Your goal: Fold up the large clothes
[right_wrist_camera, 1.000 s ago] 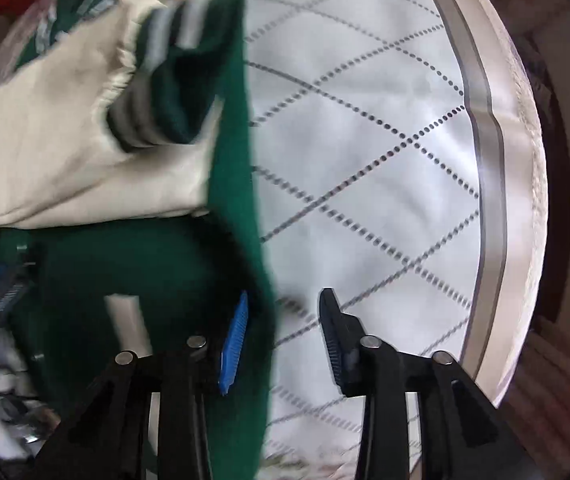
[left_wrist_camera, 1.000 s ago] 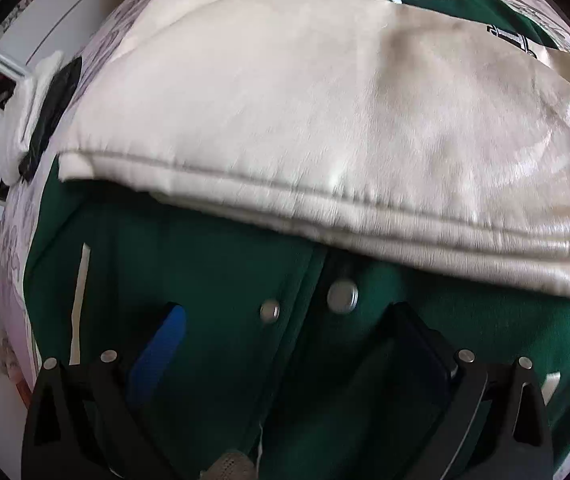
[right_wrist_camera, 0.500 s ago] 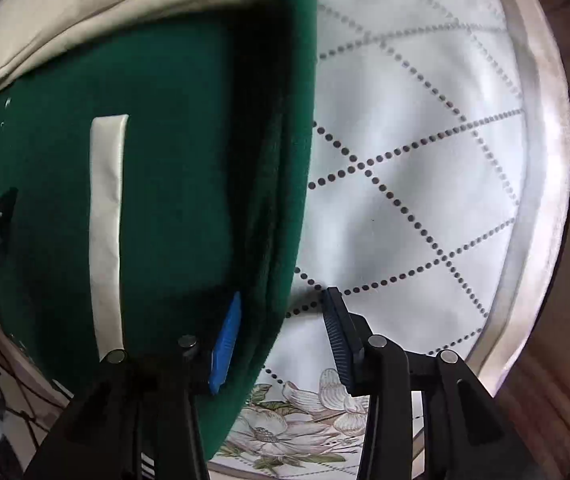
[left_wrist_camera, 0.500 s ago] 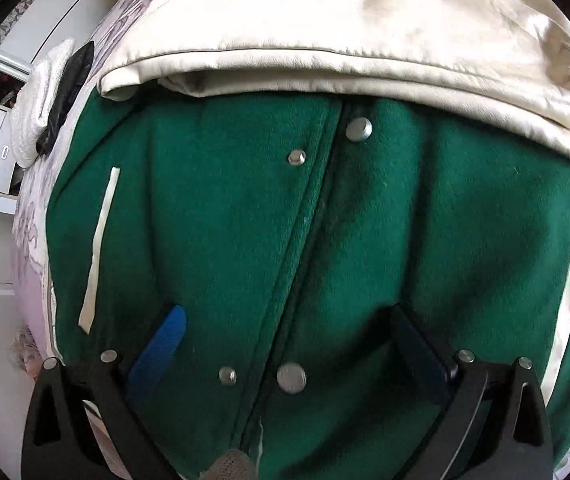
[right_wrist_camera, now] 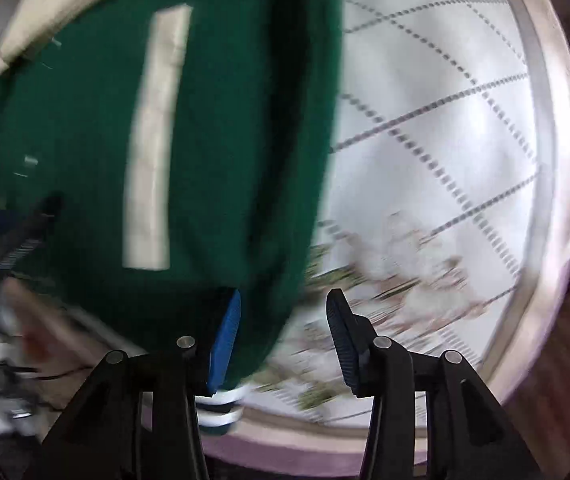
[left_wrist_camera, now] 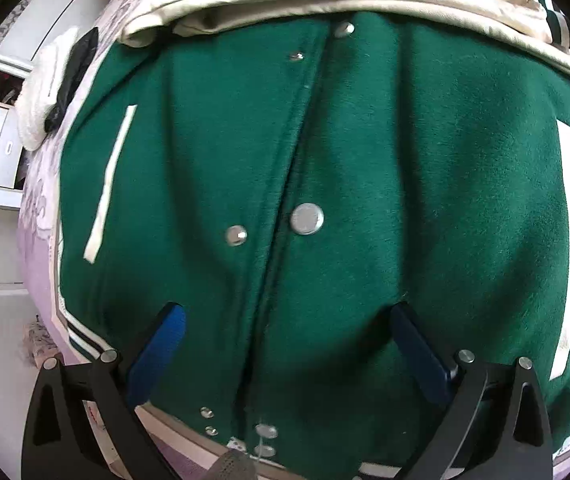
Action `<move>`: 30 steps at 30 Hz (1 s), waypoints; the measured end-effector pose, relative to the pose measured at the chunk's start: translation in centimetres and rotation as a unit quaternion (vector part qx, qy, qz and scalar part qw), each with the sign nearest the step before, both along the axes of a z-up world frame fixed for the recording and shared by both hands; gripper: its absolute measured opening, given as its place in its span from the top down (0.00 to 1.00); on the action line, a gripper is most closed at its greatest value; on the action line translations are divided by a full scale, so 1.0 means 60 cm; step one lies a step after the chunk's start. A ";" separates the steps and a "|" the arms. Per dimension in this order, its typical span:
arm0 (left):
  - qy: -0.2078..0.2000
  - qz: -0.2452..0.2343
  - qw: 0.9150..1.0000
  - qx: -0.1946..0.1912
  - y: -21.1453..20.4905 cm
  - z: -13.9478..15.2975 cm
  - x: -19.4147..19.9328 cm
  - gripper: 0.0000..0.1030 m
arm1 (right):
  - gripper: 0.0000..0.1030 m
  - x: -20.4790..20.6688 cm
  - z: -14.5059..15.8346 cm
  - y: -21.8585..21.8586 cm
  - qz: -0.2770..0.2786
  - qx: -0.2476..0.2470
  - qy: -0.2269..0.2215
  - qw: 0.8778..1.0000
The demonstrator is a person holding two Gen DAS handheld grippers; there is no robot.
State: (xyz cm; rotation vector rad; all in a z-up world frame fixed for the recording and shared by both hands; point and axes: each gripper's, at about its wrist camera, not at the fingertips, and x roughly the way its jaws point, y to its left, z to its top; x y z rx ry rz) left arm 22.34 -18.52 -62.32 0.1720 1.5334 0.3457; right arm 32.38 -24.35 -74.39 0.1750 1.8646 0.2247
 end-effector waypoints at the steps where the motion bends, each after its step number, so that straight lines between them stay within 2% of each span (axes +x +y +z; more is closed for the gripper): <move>1: 0.001 -0.002 1.000 0.002 -0.001 -0.001 -0.003 0.00 | 0.55 -0.005 0.001 0.004 0.001 0.005 0.008 1.000; 3: 0.009 -0.005 1.000 0.003 -0.003 -0.009 -0.009 0.00 | 0.53 -0.023 -0.017 -0.001 0.025 -0.022 0.019 0.999; 5: 0.009 -0.011 1.000 0.010 -0.009 -0.004 -0.014 0.00 | 0.52 -0.022 -0.022 -0.003 0.020 -0.019 0.015 1.000; 7: 0.002 -0.020 0.999 0.025 -0.020 0.015 -0.019 0.00 | 0.52 -0.013 -0.005 -0.011 0.005 -0.018 0.024 1.000; 8: -0.007 -0.023 0.999 0.037 -0.030 0.030 -0.025 0.00 | 0.47 0.000 -0.003 -0.011 -0.003 -0.020 0.021 1.000; 10: -0.025 -0.029 0.998 0.058 -0.055 0.058 -0.040 0.00 | 0.37 0.004 0.027 -0.032 -0.005 -0.057 -0.001 0.998; 12: -0.033 -0.039 0.996 0.074 -0.096 0.087 -0.061 0.00 | 0.33 -0.003 0.063 -0.074 0.003 -0.122 -0.026 0.992; 14: -0.033 -0.056 0.995 0.079 -0.148 0.105 -0.084 0.00 | 0.24 -0.015 0.085 -0.117 -0.004 -0.171 -0.028 0.985; 17: -0.032 -0.103 0.991 0.081 -0.240 0.114 -0.121 0.00 | 0.24 -0.046 0.116 -0.180 -0.038 -0.211 -0.022 0.977; 21: -0.006 -0.185 0.979 0.090 -0.371 0.077 -0.171 0.00 | 0.24 -0.061 0.152 -0.299 -0.090 -0.249 -0.013 0.964; 24: 0.014 -0.215 0.971 0.103 -0.449 0.035 -0.201 0.00 | 0.24 -0.074 0.169 -0.344 -0.117 -0.269 -0.011 0.956; 27: 0.048 -0.210 0.971 0.101 -0.454 -0.011 -0.200 0.00 | 0.24 -0.078 0.178 -0.383 -0.129 -0.277 -0.008 0.952; 30: 0.049 -0.192 0.975 0.104 -0.424 -0.037 -0.175 0.00 | 0.24 -0.043 0.137 -0.318 -0.134 -0.275 -0.010 0.952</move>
